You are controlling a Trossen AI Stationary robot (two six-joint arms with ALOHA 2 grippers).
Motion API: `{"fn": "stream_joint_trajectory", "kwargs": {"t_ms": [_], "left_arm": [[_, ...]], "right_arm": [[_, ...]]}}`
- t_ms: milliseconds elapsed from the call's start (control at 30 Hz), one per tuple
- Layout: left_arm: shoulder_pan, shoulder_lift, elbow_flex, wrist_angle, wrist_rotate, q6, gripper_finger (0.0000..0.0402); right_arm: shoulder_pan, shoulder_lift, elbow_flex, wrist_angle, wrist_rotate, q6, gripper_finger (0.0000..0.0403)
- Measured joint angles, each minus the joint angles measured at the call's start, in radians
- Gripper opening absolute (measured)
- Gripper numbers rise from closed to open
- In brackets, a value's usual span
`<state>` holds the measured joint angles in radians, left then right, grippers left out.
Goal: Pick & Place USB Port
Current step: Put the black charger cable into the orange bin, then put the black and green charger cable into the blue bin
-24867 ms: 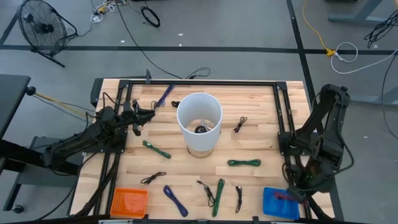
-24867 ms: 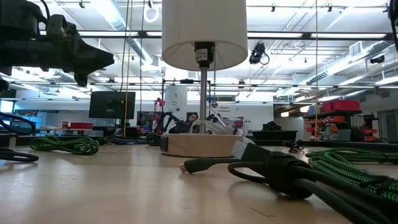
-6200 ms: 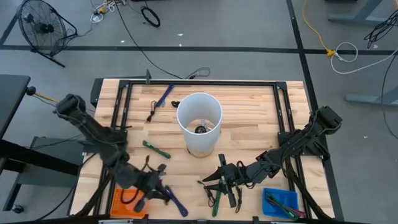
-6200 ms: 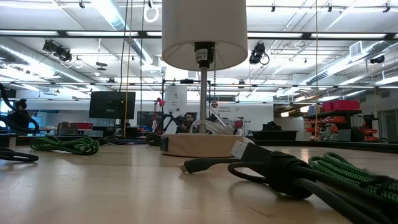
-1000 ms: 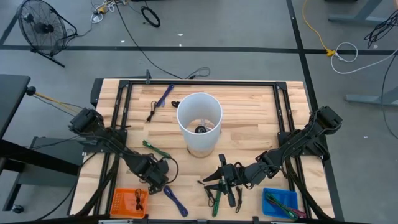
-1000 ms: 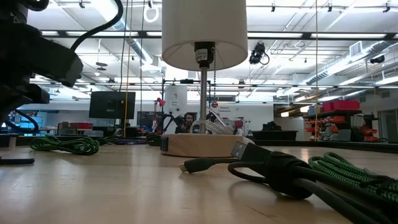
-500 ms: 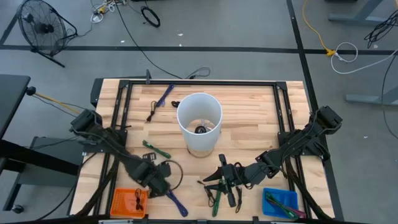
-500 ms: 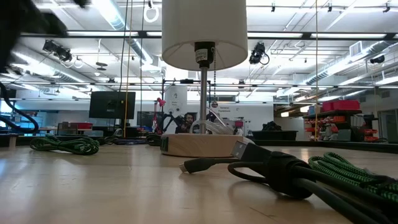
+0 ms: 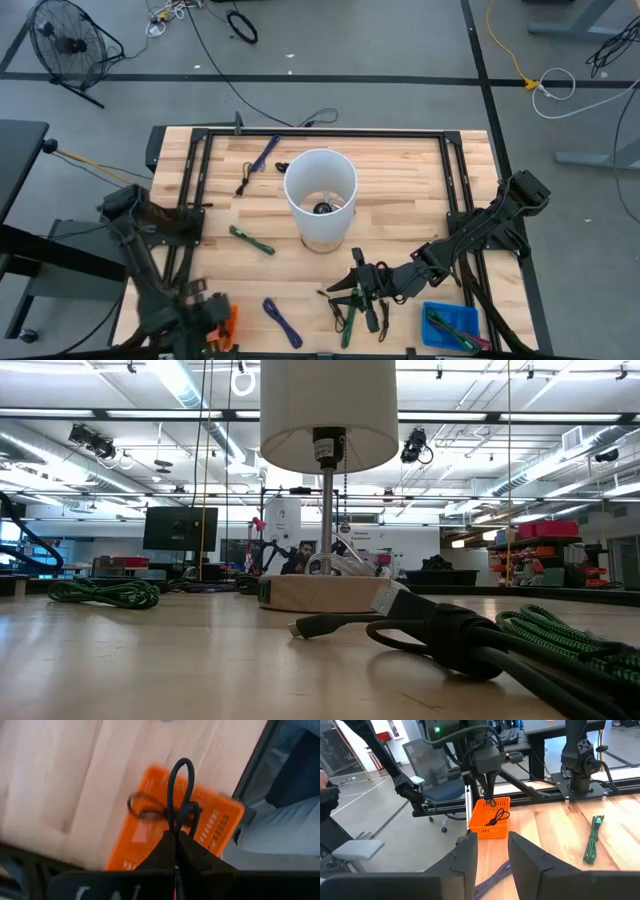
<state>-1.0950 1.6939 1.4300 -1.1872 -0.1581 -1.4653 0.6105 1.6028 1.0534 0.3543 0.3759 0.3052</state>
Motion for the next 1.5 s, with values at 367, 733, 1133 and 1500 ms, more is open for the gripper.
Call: {"fn": "stream_joint_trajectory", "kwargs": {"t_ms": [367,733,1133,1500], "left_arm": [[-0.082,0.039,-0.015,0.007,-0.039,-0.173,0.0004],[-0.081,0.056,-0.015,-0.013,-0.012,-0.166,0.0033],[-0.081,0.056,-0.015,-0.021,-0.04,-0.137,0.0115],[-0.018,0.052,-0.015,-0.203,-0.154,0.072,0.0097]], "right_arm": [[-0.017,0.0,0.0,0.004,0.0,-0.019,0.0107],[-0.016,0.0,0.0,0.004,0.0,-0.019,0.0107],[-0.016,0.0,0.0,0.004,0.0,-0.019,0.0107],[-0.016,0.0,0.0,0.004,0.0,-0.019,0.0107]]}}
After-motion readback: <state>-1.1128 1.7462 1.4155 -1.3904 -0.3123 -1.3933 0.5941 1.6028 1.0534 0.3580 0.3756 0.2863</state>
